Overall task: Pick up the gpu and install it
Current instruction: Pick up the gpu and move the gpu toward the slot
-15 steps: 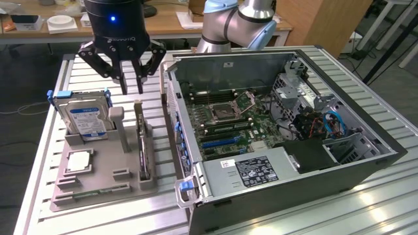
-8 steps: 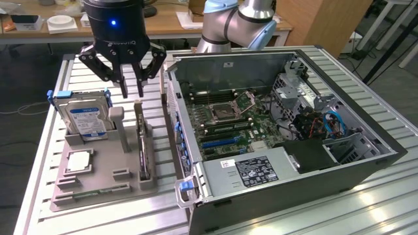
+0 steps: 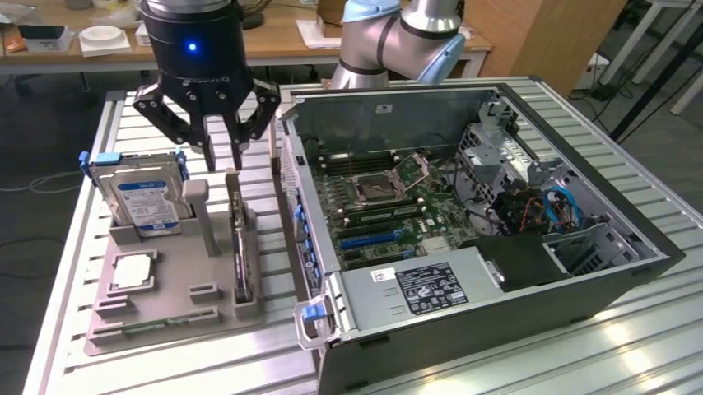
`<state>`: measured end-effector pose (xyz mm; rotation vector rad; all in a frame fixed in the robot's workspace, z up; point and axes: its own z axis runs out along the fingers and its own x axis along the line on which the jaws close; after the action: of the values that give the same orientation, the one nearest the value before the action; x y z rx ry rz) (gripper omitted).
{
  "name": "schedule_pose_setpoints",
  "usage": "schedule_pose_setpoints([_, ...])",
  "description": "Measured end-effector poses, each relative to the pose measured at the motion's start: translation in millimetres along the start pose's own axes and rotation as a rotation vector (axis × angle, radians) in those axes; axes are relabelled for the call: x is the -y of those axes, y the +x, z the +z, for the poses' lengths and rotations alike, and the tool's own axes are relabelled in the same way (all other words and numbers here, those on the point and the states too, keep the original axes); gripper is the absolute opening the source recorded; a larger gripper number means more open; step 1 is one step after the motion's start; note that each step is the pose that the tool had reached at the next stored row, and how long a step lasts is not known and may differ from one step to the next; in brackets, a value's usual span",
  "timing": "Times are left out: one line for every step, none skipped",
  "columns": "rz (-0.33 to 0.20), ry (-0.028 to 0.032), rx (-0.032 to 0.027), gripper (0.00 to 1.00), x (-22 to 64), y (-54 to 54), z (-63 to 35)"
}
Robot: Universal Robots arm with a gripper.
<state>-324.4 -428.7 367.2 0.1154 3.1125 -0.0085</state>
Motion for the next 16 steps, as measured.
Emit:
schedule_pose_setpoints([0.000, 0.0009, 0.0001, 0.36, 0.7, 0.0, 0.6])
schedule_pose_setpoints([0.000, 0.0017, 0.0000, 0.36, 1.4, 0.0, 1.1])
schedule_pose_setpoints([0.000, 0.0025, 0.0001, 0.36, 2.1, -0.1, 1.7])
schedule_pose_setpoints([0.000, 0.0033, 0.0002, 0.36, 2.9, -0.1, 2.3])
schedule_pose_setpoints([0.000, 0.0041, 0.0003, 0.36, 3.6, -0.2, 2.9])
schedule_pose_setpoints([0.000, 0.0050, 0.0003, 0.36, 4.3, -0.2, 3.4])
schedule_pose_setpoints([0.000, 0.0058, 0.0003, 0.36, 5.0, -0.2, 4.0])
schedule_pose_setpoints([0.000, 0.0067, 0.0004, 0.36, 5.8, -0.3, 4.6])
schedule_pose_setpoints([0.000, 0.0075, 0.0005, 0.36, 6.5, -0.3, 5.1])
schedule_pose_setpoints([0.000, 0.0084, 0.0006, 0.36, 7.2, -0.4, 5.7])
schedule_pose_setpoints([0.000, 0.0092, 0.0006, 0.36, 7.9, -0.4, 6.2])
schedule_pose_setpoints([0.000, 0.0100, 0.0006, 0.36, 8.7, -0.4, 6.8])
schedule_pose_setpoints([0.000, 0.0108, 0.0007, 0.36, 9.4, -0.4, 7.4])
schedule_pose_setpoints([0.000, 0.0115, 0.0007, 0.36, 10.3, -0.5, 8.0])
schedule_pose_setpoints([0.000, 0.0120, 0.0008, 0.36, 11.1, -0.5, 8.7])
schedule_pose_setpoints([0.000, 0.0122, 0.0009, 0.36, 11.8, -0.6, 9.5])
